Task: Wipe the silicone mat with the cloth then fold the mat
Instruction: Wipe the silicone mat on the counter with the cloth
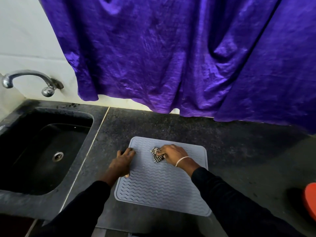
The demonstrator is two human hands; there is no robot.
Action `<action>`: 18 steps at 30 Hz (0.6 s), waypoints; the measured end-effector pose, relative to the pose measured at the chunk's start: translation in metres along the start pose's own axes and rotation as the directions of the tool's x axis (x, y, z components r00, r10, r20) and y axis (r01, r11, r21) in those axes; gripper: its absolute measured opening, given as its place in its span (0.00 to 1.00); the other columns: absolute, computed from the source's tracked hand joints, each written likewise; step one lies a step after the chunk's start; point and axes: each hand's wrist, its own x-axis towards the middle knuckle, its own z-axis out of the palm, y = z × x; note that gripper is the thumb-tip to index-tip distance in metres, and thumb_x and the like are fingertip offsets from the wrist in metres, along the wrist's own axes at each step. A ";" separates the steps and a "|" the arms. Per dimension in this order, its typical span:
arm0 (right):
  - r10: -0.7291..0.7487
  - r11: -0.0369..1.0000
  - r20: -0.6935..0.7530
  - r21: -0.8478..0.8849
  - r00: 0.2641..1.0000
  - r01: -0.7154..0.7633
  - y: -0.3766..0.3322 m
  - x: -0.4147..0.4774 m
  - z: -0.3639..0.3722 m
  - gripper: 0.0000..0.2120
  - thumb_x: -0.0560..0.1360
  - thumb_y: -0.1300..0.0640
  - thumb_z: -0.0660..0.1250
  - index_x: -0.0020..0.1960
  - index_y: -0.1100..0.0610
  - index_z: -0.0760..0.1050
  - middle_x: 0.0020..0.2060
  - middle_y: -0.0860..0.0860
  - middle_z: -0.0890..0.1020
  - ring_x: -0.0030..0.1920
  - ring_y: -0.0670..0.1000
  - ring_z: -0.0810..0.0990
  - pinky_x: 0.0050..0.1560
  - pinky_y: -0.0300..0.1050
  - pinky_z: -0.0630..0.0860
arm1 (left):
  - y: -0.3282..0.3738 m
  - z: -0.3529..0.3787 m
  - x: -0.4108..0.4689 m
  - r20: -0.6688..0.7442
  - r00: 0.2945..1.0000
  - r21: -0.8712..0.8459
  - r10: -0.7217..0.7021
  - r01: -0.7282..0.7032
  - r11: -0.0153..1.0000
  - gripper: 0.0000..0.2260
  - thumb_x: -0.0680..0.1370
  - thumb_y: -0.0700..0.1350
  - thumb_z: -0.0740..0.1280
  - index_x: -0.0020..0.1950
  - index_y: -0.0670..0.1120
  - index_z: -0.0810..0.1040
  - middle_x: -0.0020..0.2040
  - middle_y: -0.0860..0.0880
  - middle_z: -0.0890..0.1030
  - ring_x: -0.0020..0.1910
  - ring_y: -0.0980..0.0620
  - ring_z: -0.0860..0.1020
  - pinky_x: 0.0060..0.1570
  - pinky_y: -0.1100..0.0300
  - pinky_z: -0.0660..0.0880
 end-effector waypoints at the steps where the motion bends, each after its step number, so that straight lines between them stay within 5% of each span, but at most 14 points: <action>1: 0.010 1.000 0.003 -0.004 1.000 -0.010 0.006 -0.004 0.000 0.22 0.77 0.55 0.66 0.69 0.40 0.75 0.69 0.45 0.77 0.69 0.53 0.76 0.66 0.49 0.75 | 0.000 0.000 0.000 0.003 1.000 -0.005 -0.002 0.002 1.000 0.44 0.69 0.39 0.77 0.79 0.50 0.56 0.80 0.53 0.53 0.73 0.39 0.60 0.63 0.42 0.76; 18: -0.024 1.000 0.016 0.009 1.000 0.024 -0.033 0.027 -0.015 0.22 0.76 0.59 0.67 0.67 0.40 0.78 0.68 0.47 0.79 0.68 0.54 0.77 0.68 0.48 0.74 | -0.003 0.000 -0.001 -0.008 1.000 -0.022 0.008 -0.008 1.000 0.42 0.72 0.40 0.75 0.80 0.51 0.56 0.81 0.54 0.53 0.74 0.39 0.60 0.65 0.43 0.75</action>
